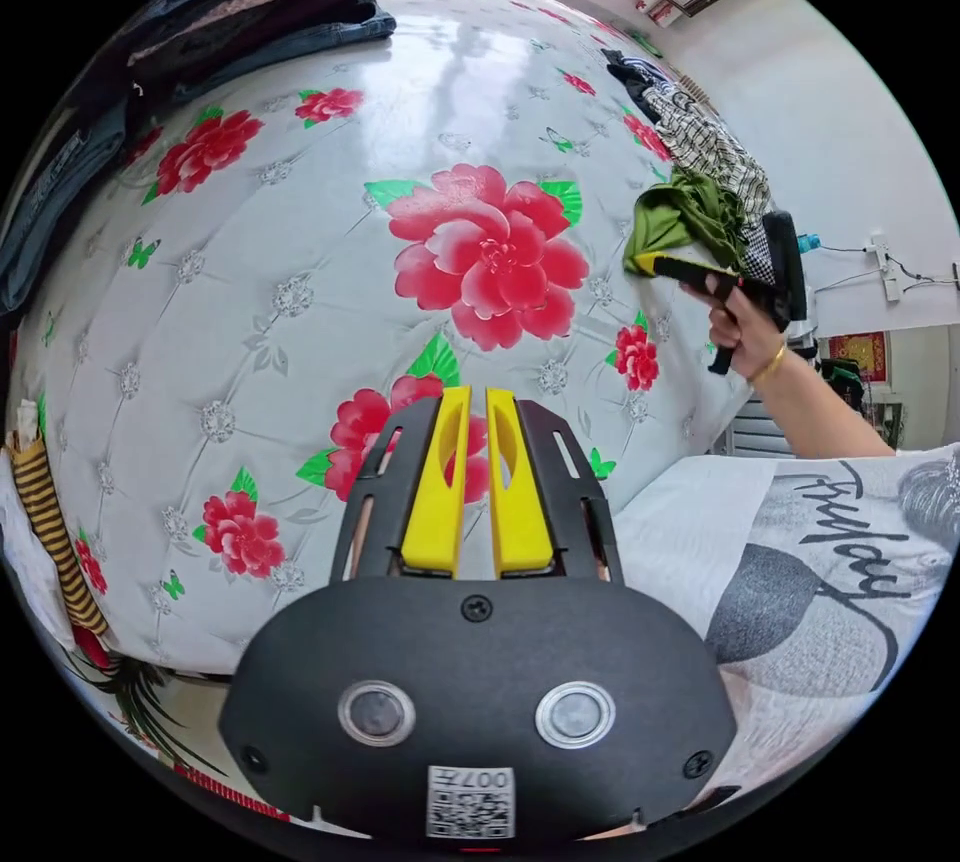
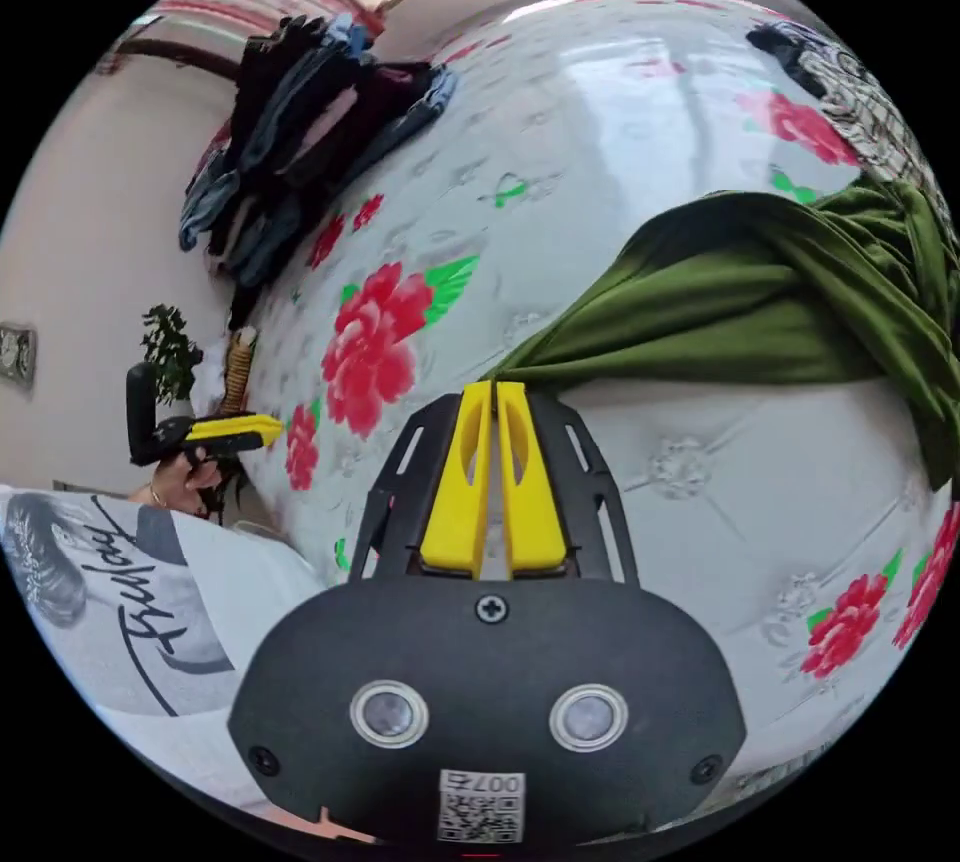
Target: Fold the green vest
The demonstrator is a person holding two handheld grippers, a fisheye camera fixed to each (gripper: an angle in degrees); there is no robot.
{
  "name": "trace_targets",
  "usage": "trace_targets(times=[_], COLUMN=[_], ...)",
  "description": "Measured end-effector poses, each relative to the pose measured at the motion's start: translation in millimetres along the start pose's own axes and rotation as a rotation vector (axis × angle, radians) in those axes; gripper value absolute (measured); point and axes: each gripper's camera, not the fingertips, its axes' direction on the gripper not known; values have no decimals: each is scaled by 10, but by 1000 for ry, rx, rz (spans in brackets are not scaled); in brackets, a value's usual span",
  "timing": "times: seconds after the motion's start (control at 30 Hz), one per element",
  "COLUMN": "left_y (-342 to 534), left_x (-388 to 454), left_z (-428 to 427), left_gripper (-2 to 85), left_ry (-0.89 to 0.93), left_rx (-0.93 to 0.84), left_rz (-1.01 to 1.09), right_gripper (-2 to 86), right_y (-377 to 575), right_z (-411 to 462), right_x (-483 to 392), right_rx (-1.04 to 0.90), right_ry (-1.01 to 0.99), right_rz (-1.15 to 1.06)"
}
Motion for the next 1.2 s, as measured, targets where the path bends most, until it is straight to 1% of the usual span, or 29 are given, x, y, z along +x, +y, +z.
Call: trace_targets(times=[0.03,0.1,0.13,0.17,0.2,0.23,0.3,0.37,0.43,0.5,0.6,0.7,0.83,0.87,0.9,0.93,0.97,1.0,1.07,1.13,1.17,1.2], left_y=[8,31,35,38,36,33,-10,-72,-161,-348,-700,-1106,-1528,-1628,-1704,-1745,-1814,-1863,-1910,-1928,-1939,-1942], left_x=[-7,-49,-63,-90,-117,-132,-197,-242,-261,-213,-14,238,507,562,617,638,681,748,808,762,674,570], left_z=[-8,-45,-57,-87,-125,-145,-212,-244,-253,-183,32,282,573,593,590,614,637,658,656,526,371,187], left_gripper=[18,18,19,20,23,24,35,42,47,60,81,102,101,67,48,45,29,4,-4,-7,-7,-6], left_ry=[1,14,18,25,26,25,18,12,18,53,70,84,60,-24,-72,-77,-122,-151,-179,-144,-87,-19], left_rx=[5,24,28,37,49,56,80,93,105,93,38,-21,-76,-94,-43,-45,-69,-80,-104,-59,-13,39], left_rz=[-5,-24,-29,-37,-42,-44,-47,-49,-45,-18,61,133,176,160,164,169,165,207,268,281,257,222], right_gripper=[2,7,14,17,24,30,39,47,55,61,72,84,83,79,66,47,37,18,7,2,1,0], right_y=[164,432,602,670,758,793,783,739,703,646,390,-41,-582,-640,-736,-806,-830,-851,-853,-815,-797,-749], right_z=[268,548,618,615,553,428,166,-174,-702,-1023,-1372,-1446,-1181,-1111,-960,-806,-751,-720,-862,-1311,-1454,-1765], right_x=[-381,-883,-1147,-1245,-1360,-1366,-1227,-952,-480,-166,87,258,554,605,707,796,820,799,661,380,292,95], right_rx=[-89,-199,-234,-244,-257,-244,-213,-135,38,139,235,237,162,139,87,23,-2,-5,61,210,251,334], right_ry=[-101,-217,-242,-234,-180,-115,-66,-22,23,98,236,314,314,309,290,256,244,245,229,199,195,181], right_rz=[-94,-215,-292,-337,-406,-427,-407,-321,-162,-46,1,18,102,118,151,179,189,184,130,41,14,-47])
